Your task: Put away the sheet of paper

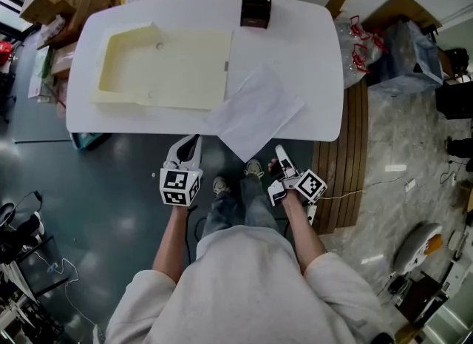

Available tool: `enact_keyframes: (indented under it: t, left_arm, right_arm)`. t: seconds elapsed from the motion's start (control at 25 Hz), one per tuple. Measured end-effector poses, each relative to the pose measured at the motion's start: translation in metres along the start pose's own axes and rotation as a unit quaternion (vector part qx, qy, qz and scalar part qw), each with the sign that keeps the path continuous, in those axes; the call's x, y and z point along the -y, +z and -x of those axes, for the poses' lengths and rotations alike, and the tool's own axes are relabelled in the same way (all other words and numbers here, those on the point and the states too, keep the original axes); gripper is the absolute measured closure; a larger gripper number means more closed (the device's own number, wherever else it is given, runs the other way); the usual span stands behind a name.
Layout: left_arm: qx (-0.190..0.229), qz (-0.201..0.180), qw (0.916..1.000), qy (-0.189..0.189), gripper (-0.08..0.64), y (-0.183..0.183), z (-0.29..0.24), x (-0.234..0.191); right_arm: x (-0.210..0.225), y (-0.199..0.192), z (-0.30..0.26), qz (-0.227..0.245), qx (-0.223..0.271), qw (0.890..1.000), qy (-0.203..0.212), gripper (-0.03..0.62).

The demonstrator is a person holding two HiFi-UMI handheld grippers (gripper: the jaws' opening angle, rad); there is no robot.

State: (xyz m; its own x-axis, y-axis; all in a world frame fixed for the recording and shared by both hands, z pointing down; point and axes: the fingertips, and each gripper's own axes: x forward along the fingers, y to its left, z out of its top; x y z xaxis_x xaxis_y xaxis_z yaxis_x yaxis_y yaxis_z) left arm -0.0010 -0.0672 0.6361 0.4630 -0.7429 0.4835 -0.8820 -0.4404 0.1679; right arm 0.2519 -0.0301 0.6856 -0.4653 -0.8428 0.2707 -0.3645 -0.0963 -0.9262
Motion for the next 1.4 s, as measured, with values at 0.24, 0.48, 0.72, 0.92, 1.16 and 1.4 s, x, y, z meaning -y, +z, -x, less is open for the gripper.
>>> enact_keyframes:
  t: [0.24, 0.48, 0.72, 0.92, 1.16, 1.4]
  left_arm:
    - [0.001, 0.004, 1.0000, -0.002, 0.554, 0.000, -0.004, 0.001]
    - [0.000, 0.005, 1.0000, -0.001, 0.554, 0.001, -0.005, 0.000]
    - [-0.004, 0.003, 1.0000, 0.003, 0.554, 0.001, -0.005, -0.003]
    - [-0.009, 0.004, 0.9999, 0.010, 0.554, -0.001, -0.002, -0.010]
    - [-0.015, 0.010, 0.9998, 0.012, 0.554, -0.006, -0.001, -0.012]
    - [-0.016, 0.004, 0.9998, 0.011, 0.554, -0.006, -0.001, -0.013]
  right_arm:
    - [0.025, 0.003, 0.000, -0.023, -0.003, 0.999, -0.030, 0.589]
    - [0.048, -0.010, -0.018, -0.022, -0.044, 0.995, -0.082, 0.354]
    - [0.058, -0.003, -0.046, -0.050, -0.034, 0.993, -0.101, 0.284]
    - [0.068, 0.003, -0.062, -0.084, -0.014, 0.989, -0.119, 0.281]
    - [0.084, 0.001, -0.067, -0.098, -0.013, 0.984, -0.150, 0.287]
    - [0.091, -0.006, -0.052, -0.117, -0.006, 0.983, -0.143, 0.290]
